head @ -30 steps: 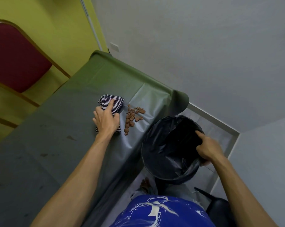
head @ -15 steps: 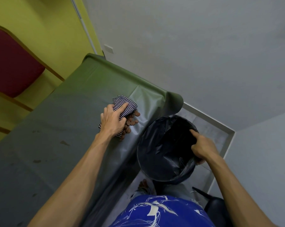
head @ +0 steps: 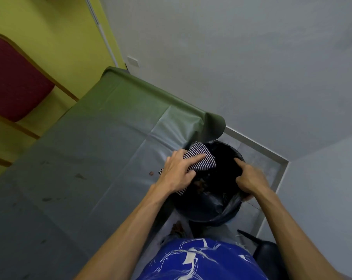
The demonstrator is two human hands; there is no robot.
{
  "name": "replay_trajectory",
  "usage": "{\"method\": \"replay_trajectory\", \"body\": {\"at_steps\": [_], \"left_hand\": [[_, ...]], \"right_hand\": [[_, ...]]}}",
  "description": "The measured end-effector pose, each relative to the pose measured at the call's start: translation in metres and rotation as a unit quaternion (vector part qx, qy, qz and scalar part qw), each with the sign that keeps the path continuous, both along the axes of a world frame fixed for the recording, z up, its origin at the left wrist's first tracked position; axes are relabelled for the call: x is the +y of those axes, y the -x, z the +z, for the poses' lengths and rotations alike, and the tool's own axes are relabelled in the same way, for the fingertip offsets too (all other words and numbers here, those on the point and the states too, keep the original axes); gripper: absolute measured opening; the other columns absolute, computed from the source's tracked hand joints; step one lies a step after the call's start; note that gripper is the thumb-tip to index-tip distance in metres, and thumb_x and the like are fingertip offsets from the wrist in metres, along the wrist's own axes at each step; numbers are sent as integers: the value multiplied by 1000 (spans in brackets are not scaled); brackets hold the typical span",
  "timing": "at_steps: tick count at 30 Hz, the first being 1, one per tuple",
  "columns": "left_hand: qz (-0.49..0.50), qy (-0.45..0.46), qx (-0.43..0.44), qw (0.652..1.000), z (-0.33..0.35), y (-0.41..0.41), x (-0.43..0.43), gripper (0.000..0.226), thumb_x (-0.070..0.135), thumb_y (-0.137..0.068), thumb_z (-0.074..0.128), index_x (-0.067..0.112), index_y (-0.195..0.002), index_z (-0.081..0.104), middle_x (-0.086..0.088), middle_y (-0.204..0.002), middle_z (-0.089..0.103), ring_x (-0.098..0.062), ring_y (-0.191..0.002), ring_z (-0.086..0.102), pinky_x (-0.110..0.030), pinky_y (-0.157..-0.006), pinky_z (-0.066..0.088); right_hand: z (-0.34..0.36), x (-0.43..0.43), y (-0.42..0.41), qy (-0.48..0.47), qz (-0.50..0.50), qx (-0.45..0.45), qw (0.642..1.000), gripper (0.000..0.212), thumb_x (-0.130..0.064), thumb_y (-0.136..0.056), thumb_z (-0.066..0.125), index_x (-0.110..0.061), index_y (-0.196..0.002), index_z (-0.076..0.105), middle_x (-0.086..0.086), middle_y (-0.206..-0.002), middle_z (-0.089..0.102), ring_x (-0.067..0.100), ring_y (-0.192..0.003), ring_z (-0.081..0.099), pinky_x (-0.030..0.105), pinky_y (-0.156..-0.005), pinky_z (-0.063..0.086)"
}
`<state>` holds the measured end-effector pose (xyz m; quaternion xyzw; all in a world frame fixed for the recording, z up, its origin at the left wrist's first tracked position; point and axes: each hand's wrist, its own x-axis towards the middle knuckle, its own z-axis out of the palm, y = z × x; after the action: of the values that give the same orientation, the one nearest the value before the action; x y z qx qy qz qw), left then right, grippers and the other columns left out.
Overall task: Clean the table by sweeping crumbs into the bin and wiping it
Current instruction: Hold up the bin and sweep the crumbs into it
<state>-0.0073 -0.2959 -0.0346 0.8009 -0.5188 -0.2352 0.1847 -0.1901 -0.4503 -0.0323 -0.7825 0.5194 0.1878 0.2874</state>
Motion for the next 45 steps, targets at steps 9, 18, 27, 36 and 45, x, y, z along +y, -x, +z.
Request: {"method": "replay_trajectory", "body": {"at_steps": [9,18,27,36,45], "left_hand": [[328,-21,-77,941,13,-92,91,60,32,-80,52,41,-139,51,-21,-124,52,-42,-115,50,-50,-102,41],[354,-41,-75,931,-6,-12,63,65,21,-84,63,40,-143,45,-20,-127,46,-41,-116,44,-51,-99,36],[206,8,184,961,-6,24,27,67,34,-73,45,64,-133,39,-4,-115,54,-26,-111,55,-47,-106,41],[416,-15,-7,909,2,-73,56,62,21,-88,58,41,-145,43,-24,-126,49,-43,-120,46,-49,-110,31],[192,15,126,973,-7,31,28,65,20,-83,54,56,-136,44,-3,-111,49,-27,-113,49,-44,-108,34]], "right_hand": [[0,4,4,-8,-10,-10,1000,77,-2,-88,43,-39,-153,23,17,-131,60,13,-54,52,15,-40,37],[0,9,11,-18,-36,-10,999,78,0,-88,41,-40,-153,23,18,-133,57,12,-46,56,15,-35,38],[-4,13,13,6,-13,-6,1000,80,-1,-84,45,-38,-153,25,16,-135,58,31,-93,65,34,-71,54],[-4,24,22,-31,-58,-35,997,76,0,-90,40,-38,-153,23,19,-123,59,24,-59,68,32,-51,58],[-6,22,20,-25,-54,-28,998,80,-1,-86,43,-40,-153,22,18,-130,59,31,-84,69,42,-73,61]]}}
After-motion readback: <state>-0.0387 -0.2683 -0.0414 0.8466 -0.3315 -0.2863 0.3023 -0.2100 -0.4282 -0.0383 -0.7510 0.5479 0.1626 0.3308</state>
